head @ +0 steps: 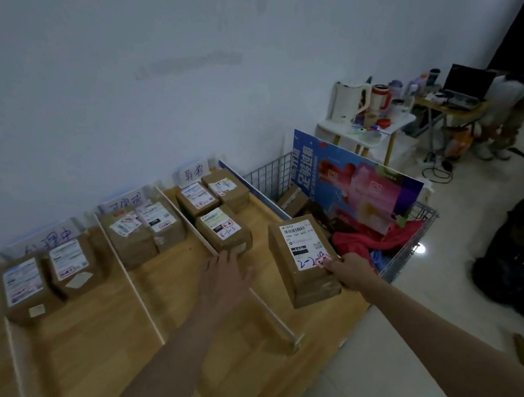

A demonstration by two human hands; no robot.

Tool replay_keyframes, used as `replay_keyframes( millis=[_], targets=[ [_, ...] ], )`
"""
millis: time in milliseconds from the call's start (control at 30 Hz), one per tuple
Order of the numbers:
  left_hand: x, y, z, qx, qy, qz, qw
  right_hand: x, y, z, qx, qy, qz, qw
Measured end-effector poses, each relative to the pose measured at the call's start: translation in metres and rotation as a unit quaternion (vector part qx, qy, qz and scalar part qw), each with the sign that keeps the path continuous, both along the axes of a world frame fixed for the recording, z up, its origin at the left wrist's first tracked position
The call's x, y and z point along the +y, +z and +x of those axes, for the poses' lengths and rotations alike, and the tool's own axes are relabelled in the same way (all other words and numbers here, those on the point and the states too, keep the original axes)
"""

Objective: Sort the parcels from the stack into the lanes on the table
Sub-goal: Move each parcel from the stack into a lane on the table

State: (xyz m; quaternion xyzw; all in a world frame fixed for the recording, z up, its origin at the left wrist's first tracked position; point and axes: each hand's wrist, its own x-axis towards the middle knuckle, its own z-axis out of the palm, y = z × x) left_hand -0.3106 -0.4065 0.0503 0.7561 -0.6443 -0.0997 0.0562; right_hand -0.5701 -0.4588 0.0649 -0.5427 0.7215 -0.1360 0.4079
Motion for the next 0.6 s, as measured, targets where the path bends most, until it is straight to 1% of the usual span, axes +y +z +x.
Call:
replay_keyframes(
  millis=[100, 267, 433, 600],
  targets=[
    [-0.032, -0.007, -0.002, -0.002, 0.005, 0.005, 1.0, -0.034, -0.002, -0.001, 0.007, 0.005, -0.008, 1.0],
    [-0.068, -0.023, -0.002, 0.004, 0.024, 0.021, 0.999, -0.086, -0.008, 0.012, 0.032, 0.051, -0.002, 0.998],
    [-0.104, -0.039, 0.005, 0.004, 0.065, 0.038, 0.997, -0.143, -0.018, 0.028, 0.027, 0.093, 0.007, 0.995],
    [-0.137, -0.054, 0.01, 0.012, 0.128, 0.07, 0.989, -0.204, -0.038, 0.051, 0.029, 0.148, 0.034, 0.988]
  ],
)
